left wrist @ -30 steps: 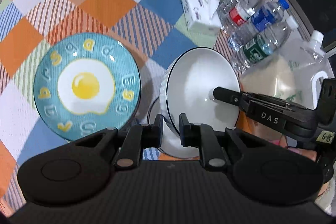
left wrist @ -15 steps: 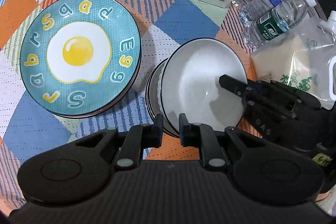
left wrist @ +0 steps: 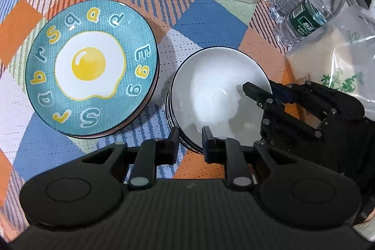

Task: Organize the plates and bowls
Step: 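Lift the three nested bowls with the right gripper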

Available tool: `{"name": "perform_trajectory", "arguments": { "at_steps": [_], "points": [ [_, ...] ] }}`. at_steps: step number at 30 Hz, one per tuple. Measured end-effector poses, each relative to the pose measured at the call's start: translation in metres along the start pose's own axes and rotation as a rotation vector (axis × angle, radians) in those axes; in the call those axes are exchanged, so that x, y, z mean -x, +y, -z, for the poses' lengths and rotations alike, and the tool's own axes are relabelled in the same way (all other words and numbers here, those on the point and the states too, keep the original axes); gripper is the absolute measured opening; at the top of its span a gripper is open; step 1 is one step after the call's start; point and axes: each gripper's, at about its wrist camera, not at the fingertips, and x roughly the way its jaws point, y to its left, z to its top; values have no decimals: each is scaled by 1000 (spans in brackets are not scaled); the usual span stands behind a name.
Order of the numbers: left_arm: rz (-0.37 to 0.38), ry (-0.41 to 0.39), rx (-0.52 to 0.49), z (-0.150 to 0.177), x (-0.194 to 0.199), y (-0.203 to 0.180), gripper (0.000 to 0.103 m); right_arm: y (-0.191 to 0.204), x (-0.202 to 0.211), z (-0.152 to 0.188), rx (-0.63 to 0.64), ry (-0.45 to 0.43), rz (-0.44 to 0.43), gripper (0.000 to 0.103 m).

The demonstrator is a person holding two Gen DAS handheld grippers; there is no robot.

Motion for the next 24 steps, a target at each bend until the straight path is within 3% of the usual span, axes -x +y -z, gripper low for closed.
{"name": "perform_trajectory", "arguments": {
  "at_steps": [6,8,14,16,20,22,24],
  "points": [
    [33,-36,15,3,6,7,24,-4,5,4,-9,-23,-35,19],
    [47,-81,26,6,14,14,31,-7,13,6,-13,-53,-64,25],
    [67,-216,64,9,33,33,41,-13,47,17,36,-131,-126,55],
    [74,-235,77,11,32,37,45,-12,53,23,68,-139,-165,69],
    [93,-243,96,18,20,40,49,-3,49,38,129,-108,-204,76],
    [104,-242,110,22,12,40,51,3,36,45,143,-62,-206,92],
    [118,-241,132,27,4,42,52,8,19,52,148,-23,-207,93]
  ]
}}
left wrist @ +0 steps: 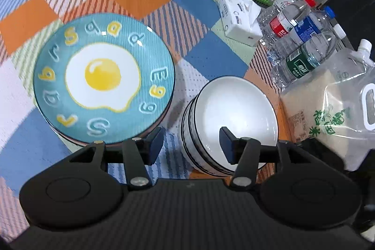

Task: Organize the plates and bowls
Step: 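Lift the three nested bowls with the right gripper, then carry the bowl stack and set it on the egg plate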

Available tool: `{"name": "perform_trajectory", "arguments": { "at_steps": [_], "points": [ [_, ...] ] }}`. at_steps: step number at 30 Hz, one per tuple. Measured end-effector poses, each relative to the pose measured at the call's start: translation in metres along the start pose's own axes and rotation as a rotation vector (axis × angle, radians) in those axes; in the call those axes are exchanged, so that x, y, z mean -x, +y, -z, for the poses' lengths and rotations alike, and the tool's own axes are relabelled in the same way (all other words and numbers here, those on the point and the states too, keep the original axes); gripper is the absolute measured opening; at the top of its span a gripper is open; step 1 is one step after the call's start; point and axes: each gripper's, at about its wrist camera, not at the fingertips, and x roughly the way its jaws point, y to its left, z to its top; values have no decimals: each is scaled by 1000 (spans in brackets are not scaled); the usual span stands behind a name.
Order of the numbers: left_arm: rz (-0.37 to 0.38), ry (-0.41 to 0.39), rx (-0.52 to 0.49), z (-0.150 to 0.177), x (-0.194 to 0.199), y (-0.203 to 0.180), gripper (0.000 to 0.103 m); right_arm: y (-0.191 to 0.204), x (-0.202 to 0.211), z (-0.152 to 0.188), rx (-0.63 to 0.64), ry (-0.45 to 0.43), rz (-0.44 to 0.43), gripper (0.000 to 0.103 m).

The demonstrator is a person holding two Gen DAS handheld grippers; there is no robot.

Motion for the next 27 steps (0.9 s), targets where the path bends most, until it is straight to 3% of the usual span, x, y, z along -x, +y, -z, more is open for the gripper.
{"name": "perform_trajectory", "arguments": {
  "at_steps": [4,7,13,18,20,27],
  "points": [
    [25,1,23,9,-11,4,54,5,-31,4,-12,56,-2,93],
    [35,-15,-7,15,-15,2,63,7,-47,4,-25,71,-17,93],
    [40,-11,19,18,-24,10,63,3,-65,9,-102,47,-13,93],
    [61,-20,25,23,-33,10,56,5,-71,13,-105,-19,23,96],
    [77,-32,26,25,-35,10,46,7,-75,13,-89,-41,33,97],
    [95,-66,5,30,-40,8,46,12,-85,12,-78,-104,59,102]
  ]
}}
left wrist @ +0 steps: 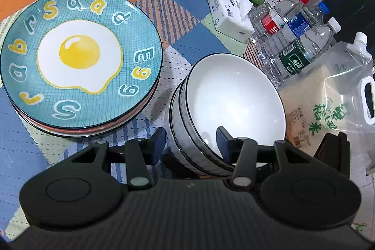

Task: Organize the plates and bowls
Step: 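Carry the bowl stack and set it on the egg plate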

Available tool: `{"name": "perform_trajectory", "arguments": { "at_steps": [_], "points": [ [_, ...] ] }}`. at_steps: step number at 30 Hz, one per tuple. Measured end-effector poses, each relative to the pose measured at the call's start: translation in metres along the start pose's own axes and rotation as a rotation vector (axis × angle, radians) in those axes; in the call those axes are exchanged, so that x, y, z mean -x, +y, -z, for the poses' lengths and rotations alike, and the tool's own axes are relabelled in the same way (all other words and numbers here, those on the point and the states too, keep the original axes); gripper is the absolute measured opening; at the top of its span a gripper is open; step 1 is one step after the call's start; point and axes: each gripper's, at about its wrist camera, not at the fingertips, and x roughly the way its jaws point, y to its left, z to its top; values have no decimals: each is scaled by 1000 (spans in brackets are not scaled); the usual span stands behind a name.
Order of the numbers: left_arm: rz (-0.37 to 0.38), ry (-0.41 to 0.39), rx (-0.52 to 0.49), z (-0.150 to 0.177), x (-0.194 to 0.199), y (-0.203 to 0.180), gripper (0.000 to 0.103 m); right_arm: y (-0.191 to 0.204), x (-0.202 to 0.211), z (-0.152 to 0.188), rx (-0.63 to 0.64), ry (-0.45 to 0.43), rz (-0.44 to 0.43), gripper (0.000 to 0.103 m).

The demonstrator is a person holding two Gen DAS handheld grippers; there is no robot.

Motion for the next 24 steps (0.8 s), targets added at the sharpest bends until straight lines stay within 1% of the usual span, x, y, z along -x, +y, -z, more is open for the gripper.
{"name": "perform_trajectory", "arguments": {
  "at_steps": [5,8,12,16,20,24],
  "points": [
    [-6,15,30,1,-12,3,45,0,-3,-1,4,-17,-1,102],
    [-17,15,18,2,-13,0,45,0,-2,2,6,-28,-1,102],
    [-12,42,16,2,-10,3,45,5,3,7,29,-35,1,101],
    [-10,20,28,5,9,4,45,17,15,8,77,-62,2,101],
    [-25,-12,-16,1,37,-2,45,27,30,-2,95,-102,-14,101],
    [-46,-26,-57,-13,64,-5,45,40,43,-20,118,-143,-20,101]
  ]
}}
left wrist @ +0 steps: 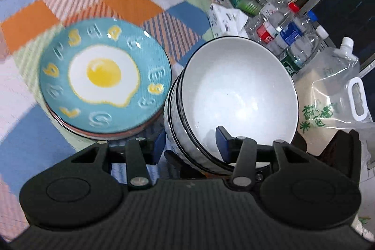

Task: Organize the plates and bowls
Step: 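Carry the bowl stack and set it on the egg plate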

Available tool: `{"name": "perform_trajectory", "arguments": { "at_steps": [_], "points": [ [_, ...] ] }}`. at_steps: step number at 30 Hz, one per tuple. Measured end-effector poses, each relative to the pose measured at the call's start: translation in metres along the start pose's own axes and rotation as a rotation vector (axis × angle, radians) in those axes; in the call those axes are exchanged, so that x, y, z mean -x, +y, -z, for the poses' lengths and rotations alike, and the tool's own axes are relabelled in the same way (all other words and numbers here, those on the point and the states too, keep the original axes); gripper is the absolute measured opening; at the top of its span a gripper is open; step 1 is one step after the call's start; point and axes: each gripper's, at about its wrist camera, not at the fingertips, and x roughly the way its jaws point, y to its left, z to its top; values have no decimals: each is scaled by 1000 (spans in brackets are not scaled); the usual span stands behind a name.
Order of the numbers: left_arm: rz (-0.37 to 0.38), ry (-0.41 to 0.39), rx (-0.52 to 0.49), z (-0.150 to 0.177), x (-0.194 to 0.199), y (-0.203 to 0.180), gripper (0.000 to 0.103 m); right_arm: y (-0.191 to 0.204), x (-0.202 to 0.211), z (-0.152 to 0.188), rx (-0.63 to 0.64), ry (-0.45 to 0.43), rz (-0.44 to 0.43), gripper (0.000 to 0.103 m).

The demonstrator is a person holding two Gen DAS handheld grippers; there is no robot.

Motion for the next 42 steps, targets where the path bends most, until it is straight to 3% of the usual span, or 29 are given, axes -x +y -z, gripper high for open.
{"name": "perform_trajectory", "arguments": {
  "at_steps": [6,12,28,42],
  "points": [
    [-35,-31,-9,-24,33,15,45,14,-1,-32,14,-40,-27,101],
    [-80,-39,8,-45,42,40,45,24,-25,-54,23,-62,-68,101],
    [-125,10,73,-75,0,101,45,27,-103,-69,-11,24,-131,101],
    [-115,9,113,-74,-21,118,45,32,-118,-67,-1,102,-93,101]
  ]
}}
